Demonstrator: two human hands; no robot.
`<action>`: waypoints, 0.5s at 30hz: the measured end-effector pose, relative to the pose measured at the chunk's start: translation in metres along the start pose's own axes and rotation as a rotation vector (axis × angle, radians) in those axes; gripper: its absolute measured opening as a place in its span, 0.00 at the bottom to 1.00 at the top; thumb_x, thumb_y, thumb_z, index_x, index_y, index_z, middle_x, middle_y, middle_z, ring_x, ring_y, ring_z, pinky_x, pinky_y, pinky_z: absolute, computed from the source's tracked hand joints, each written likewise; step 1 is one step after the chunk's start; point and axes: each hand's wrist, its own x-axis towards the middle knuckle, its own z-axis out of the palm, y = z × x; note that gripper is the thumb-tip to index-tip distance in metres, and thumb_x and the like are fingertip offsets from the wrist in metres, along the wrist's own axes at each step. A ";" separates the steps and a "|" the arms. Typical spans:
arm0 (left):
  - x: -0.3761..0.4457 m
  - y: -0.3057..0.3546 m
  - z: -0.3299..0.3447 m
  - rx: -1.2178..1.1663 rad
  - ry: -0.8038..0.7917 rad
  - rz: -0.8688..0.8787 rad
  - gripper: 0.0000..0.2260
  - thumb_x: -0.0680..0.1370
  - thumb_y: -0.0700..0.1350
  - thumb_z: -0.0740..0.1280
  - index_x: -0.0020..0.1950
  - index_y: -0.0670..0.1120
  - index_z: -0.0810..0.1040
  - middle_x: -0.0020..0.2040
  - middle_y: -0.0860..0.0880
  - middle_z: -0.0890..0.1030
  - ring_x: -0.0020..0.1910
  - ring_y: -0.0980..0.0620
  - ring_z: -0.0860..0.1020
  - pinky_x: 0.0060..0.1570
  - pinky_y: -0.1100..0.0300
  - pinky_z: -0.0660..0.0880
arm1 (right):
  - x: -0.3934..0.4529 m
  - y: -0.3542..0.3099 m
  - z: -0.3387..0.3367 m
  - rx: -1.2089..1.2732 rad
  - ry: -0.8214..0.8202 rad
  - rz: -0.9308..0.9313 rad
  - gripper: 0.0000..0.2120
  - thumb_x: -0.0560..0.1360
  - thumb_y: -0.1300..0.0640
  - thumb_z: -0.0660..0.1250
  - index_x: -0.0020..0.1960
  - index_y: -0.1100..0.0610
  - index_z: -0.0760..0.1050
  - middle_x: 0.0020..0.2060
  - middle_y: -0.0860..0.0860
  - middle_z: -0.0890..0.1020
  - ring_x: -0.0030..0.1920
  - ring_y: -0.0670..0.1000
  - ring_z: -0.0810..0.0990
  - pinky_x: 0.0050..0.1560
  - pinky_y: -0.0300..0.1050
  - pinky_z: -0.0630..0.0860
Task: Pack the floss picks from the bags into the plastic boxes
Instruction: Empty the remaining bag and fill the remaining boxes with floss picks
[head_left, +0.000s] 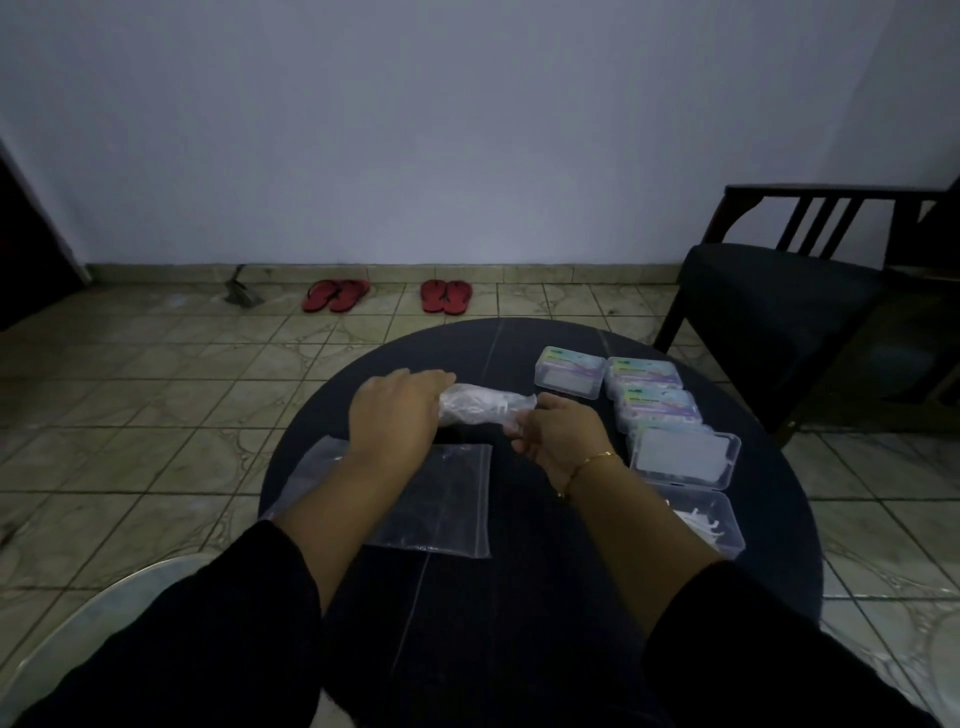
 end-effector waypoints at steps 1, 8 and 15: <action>-0.006 0.001 -0.004 -0.006 0.048 0.039 0.16 0.77 0.43 0.63 0.65 0.49 0.77 0.57 0.45 0.81 0.56 0.43 0.79 0.55 0.53 0.70 | -0.010 0.001 -0.003 -0.002 -0.019 -0.007 0.25 0.74 0.76 0.59 0.70 0.63 0.65 0.49 0.60 0.77 0.38 0.52 0.78 0.37 0.42 0.75; -0.073 0.005 -0.012 0.013 0.247 0.117 0.12 0.70 0.39 0.67 0.51 0.48 0.84 0.45 0.52 0.85 0.45 0.48 0.82 0.45 0.54 0.74 | -0.064 0.036 -0.019 -0.007 -0.088 0.090 0.12 0.74 0.71 0.60 0.56 0.63 0.71 0.38 0.58 0.78 0.35 0.51 0.75 0.30 0.42 0.71; -0.112 0.020 0.002 -0.159 0.078 0.016 0.16 0.70 0.51 0.55 0.40 0.50 0.83 0.41 0.56 0.82 0.43 0.53 0.77 0.50 0.59 0.65 | -0.074 0.058 -0.029 0.000 -0.016 0.191 0.08 0.78 0.64 0.58 0.43 0.62 0.74 0.34 0.57 0.77 0.33 0.54 0.75 0.32 0.46 0.72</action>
